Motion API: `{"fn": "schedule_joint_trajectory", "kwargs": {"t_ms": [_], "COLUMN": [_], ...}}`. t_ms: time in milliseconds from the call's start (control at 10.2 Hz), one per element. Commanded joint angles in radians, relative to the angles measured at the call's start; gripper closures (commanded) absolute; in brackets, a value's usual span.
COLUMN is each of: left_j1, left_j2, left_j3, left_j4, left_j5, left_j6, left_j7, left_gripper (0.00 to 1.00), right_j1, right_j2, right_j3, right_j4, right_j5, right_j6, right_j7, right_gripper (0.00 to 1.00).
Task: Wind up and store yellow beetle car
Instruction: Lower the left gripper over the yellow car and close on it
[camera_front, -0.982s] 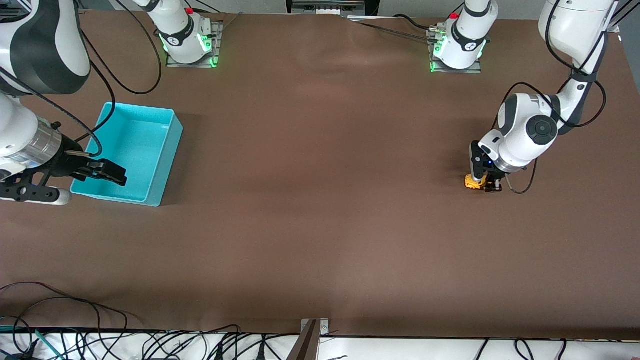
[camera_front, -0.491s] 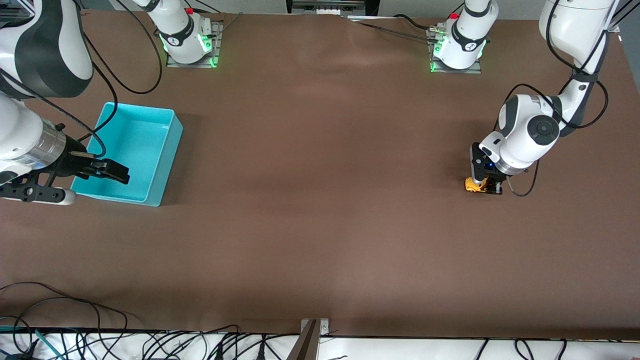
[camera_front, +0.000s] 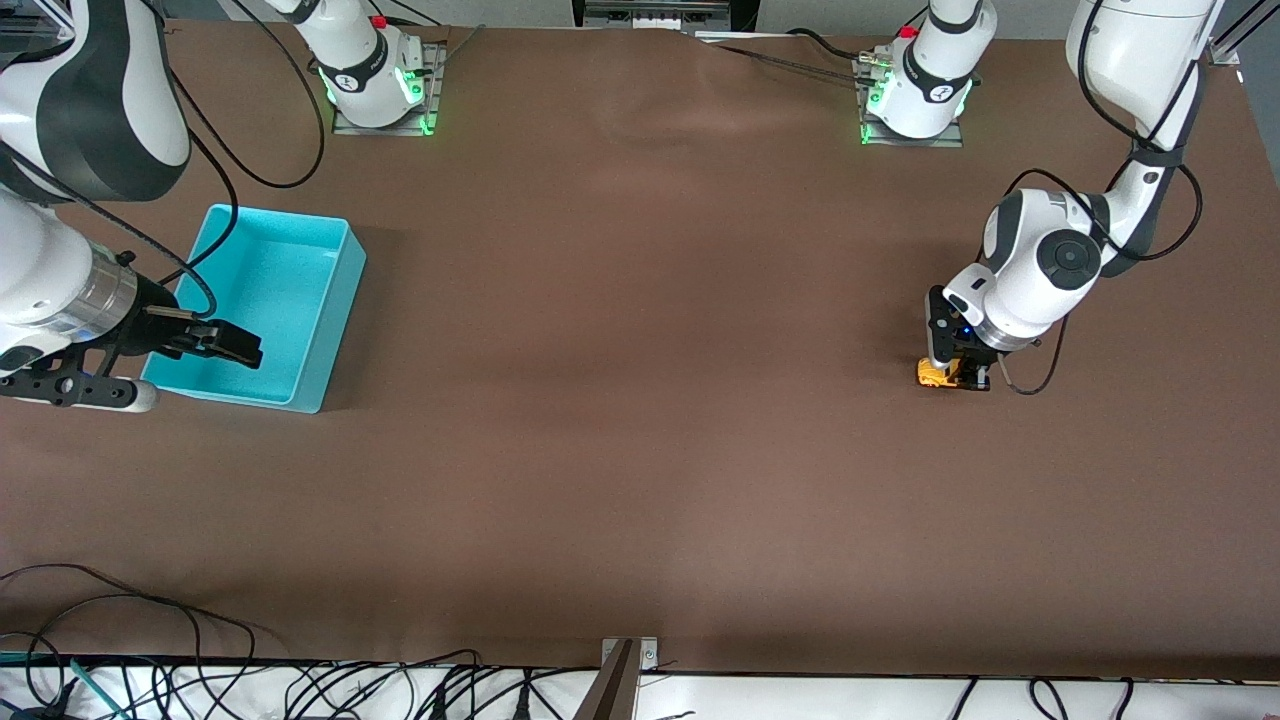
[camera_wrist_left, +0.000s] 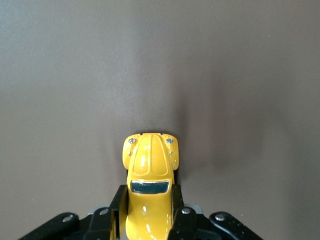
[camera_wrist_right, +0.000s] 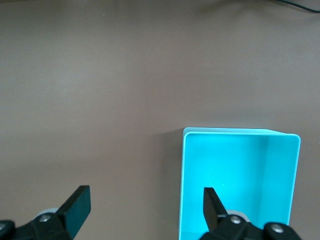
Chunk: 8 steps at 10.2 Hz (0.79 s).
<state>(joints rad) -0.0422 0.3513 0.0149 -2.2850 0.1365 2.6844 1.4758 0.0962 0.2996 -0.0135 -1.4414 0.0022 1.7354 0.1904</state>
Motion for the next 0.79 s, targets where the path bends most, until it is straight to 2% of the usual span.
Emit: {"fn": "schedule_joint_trajectory", "kwargs": {"t_ms": [0,589,688], "left_j1": [-0.01,0.024,0.048], "left_j2": [0.04,0.1,0.112], "left_j3": [0.005,0.016,0.039], "left_j4": [0.002,0.005,0.005], "left_j5": [0.005,0.012,0.017], "left_j6": [-0.002,0.002,0.003], "left_j7": [-0.014,0.041,0.07], "left_gripper": [1.0,1.0,1.0], "right_j1": [-0.004,-0.004,-0.004], "right_j2": [-0.005,-0.004,-0.004], "right_j3": [0.0,0.0,0.0], "right_j4": [-0.013,-0.013,-0.013], "right_j5": [0.016,0.018,0.018], "right_j6": [0.004,0.006,0.006], "right_j7": [-0.017,-0.017,-0.017], "right_gripper": [0.0,0.0,0.0]}}
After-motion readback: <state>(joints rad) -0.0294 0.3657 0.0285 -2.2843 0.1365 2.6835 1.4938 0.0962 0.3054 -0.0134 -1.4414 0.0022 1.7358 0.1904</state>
